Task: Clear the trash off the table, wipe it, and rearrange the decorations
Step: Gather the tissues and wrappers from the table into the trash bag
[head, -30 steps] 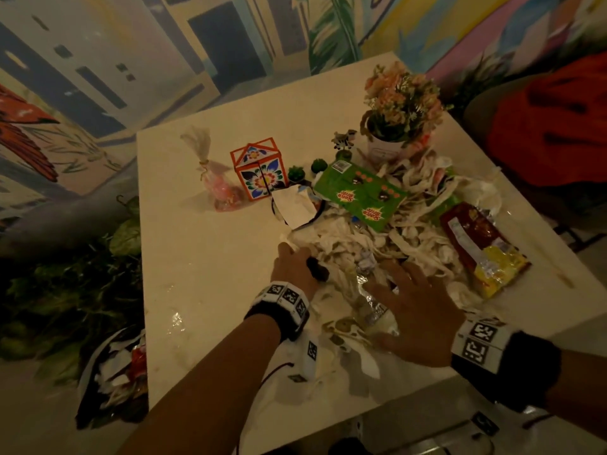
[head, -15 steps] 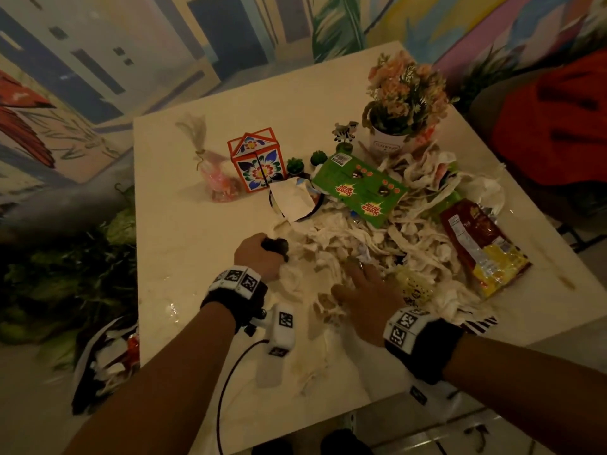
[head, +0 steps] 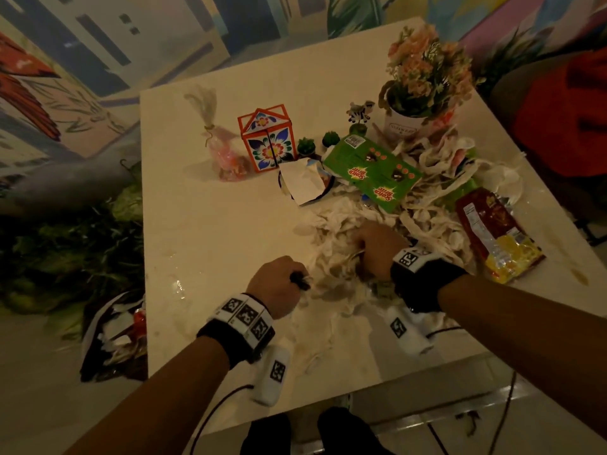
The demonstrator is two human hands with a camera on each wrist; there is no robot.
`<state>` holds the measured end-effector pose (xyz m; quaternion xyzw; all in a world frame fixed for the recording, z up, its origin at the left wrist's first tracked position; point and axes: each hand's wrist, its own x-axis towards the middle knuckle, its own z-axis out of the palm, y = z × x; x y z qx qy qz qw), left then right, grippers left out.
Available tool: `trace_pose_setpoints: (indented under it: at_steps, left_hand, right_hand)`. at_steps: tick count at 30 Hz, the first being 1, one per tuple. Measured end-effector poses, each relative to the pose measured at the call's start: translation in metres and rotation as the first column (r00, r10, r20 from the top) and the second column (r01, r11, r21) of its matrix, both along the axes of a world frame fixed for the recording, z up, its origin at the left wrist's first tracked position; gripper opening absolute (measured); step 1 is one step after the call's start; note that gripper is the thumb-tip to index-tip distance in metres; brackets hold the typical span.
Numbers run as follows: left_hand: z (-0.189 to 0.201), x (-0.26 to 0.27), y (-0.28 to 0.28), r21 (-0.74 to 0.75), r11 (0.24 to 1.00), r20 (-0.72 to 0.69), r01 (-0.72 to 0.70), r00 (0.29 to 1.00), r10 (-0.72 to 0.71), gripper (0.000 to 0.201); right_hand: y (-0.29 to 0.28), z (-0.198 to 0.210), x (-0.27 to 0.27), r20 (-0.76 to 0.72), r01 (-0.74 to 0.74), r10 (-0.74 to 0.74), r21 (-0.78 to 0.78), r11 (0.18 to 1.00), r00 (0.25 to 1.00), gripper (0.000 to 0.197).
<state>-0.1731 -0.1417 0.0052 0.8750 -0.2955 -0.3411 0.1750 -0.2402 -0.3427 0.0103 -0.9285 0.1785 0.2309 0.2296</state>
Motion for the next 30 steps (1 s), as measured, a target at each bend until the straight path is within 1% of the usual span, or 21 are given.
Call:
trace_pose_setpoints:
  at_steps: [1,3,6,7,9,10,13,14,16,18,20,23,25,27,28,29,30]
  left_hand:
    - [-0.004,-0.003,0.002,0.016,1.000,0.002,0.023,1.000,-0.024,0.018]
    - [-0.012,-0.011,0.005,0.039,0.998,-0.006,0.049,0.999,-0.049,0.013]
    - [-0.016,-0.020,0.008,0.066,0.993,-0.010,0.093,0.996,-0.093,0.014]
    - [-0.016,-0.023,0.010,0.072,0.991,0.001,0.112,0.994,-0.112,0.018]
    - [-0.014,-0.029,0.014,0.102,0.984,0.014,0.150,0.988,-0.152,0.032]
    - [-0.014,-0.032,0.016,0.121,0.977,0.011,0.178,0.983,-0.181,0.043]
    - [-0.013,-0.041,0.025,0.139,0.953,0.014,0.269,0.962,-0.273,0.088]
    - [-0.013,-0.044,0.027,0.140,0.947,0.012,0.288,0.956,-0.293,0.098]
    - [-0.017,-0.051,0.031,0.140,0.938,0.022,0.317,0.946,-0.323,0.107]
    - [-0.023,-0.057,0.032,0.142,0.933,0.068,0.332,0.937,-0.343,0.102]
    - [-0.028,-0.060,0.030,0.109,0.943,0.097,0.313,0.941,-0.324,0.084]
    - [-0.033,-0.059,0.025,0.020,0.951,0.075,0.307,0.948,-0.308,0.051]
    - [-0.034,-0.058,0.020,-0.054,0.961,0.087,0.272,0.960,-0.267,0.041]
    - [-0.033,-0.055,0.014,-0.111,0.982,0.092,0.153,0.985,-0.143,0.038]
    - [-0.031,-0.055,0.012,-0.127,0.988,0.083,0.087,0.994,-0.077,0.039]
    - [-0.030,-0.055,0.010,-0.141,0.989,0.066,0.048,0.997,-0.039,0.046]
    - [-0.030,-0.056,0.009,-0.144,0.988,0.052,0.059,0.997,-0.052,0.057]
  right_hand:
    - [-0.002,0.001,0.001,0.015,0.050,-0.051,0.025,0.998,0.999,0.024]
    - [-0.006,0.001,0.002,0.064,0.126,-0.131,0.080,0.989,0.989,0.018]
    - [-0.007,0.002,-0.003,0.165,0.151,-0.166,0.098,0.984,0.972,0.002]
    - [-0.007,0.002,-0.005,0.181,0.154,-0.170,0.097,0.983,0.969,0.004]
    - [-0.007,0.002,-0.010,0.207,0.167,-0.185,0.104,0.981,0.961,0.007]
    - [-0.008,0.001,-0.012,0.220,0.173,-0.192,0.101,0.980,0.956,0.006]
    - [-0.007,0.001,-0.016,0.250,0.190,-0.209,0.096,0.977,0.945,0.003]
    - [-0.006,0.001,-0.018,0.263,0.190,-0.210,0.098,0.977,0.942,0.004]
    - [-0.004,0.003,-0.019,0.285,0.185,-0.206,0.098,0.978,0.936,0.004]
    - [-0.002,0.006,-0.018,0.299,0.183,-0.202,0.092,0.979,0.933,0.003]
    - [-0.003,0.009,-0.015,0.297,0.191,-0.212,0.097,0.977,0.931,0.002]
    - [-0.002,0.013,-0.013,0.307,0.221,-0.242,0.101,0.970,0.921,0.006]
    - [-0.002,0.016,-0.012,0.321,0.251,-0.289,0.154,0.956,0.902,0.006]
    - [-0.002,0.021,-0.011,0.324,0.271,-0.326,0.205,0.941,0.888,0.004]
    - [-0.002,0.023,-0.011,0.330,0.278,-0.339,0.219,0.935,0.881,0.004]
    - [-0.003,0.026,-0.010,0.335,0.284,-0.348,0.225,0.932,0.876,0.007]
    - [-0.004,0.028,-0.011,0.342,0.286,-0.351,0.225,0.931,0.872,0.010]
